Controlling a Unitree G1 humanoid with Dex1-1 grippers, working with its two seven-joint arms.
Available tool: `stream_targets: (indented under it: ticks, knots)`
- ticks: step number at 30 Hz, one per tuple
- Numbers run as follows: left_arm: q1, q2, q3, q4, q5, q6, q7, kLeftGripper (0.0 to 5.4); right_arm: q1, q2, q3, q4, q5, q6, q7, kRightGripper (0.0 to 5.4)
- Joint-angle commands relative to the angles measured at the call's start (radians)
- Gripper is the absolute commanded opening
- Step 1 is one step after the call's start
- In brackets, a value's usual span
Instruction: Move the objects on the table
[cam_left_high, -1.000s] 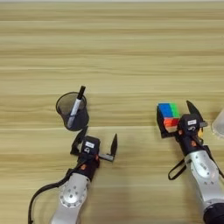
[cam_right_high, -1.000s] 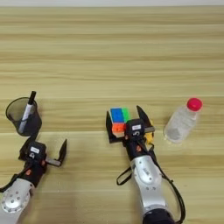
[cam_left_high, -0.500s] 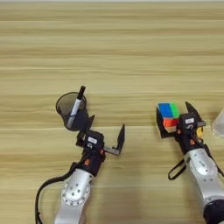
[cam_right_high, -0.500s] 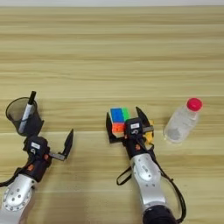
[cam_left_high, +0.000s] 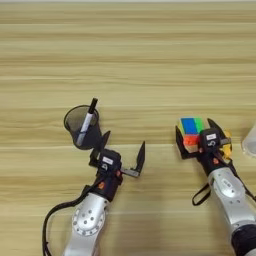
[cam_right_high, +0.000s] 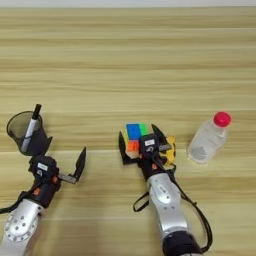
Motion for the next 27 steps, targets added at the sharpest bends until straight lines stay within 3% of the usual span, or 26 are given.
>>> stream_targets:
  ticks: [1, 27]
  knots:
    - [-0.001, -0.005, -0.006, 0.009, 0.015, -0.008, 0.008, 5.36, -0.016, 0.001, 0.002, 0.014, -0.007, 0.036, -0.011, 5.40]
    - [-0.005, -0.012, -0.005, 0.025, 0.032, -0.027, 0.035, 5.36, -0.066, 0.011, -0.003, 0.092, 0.003, 0.118, -0.033, 5.40]
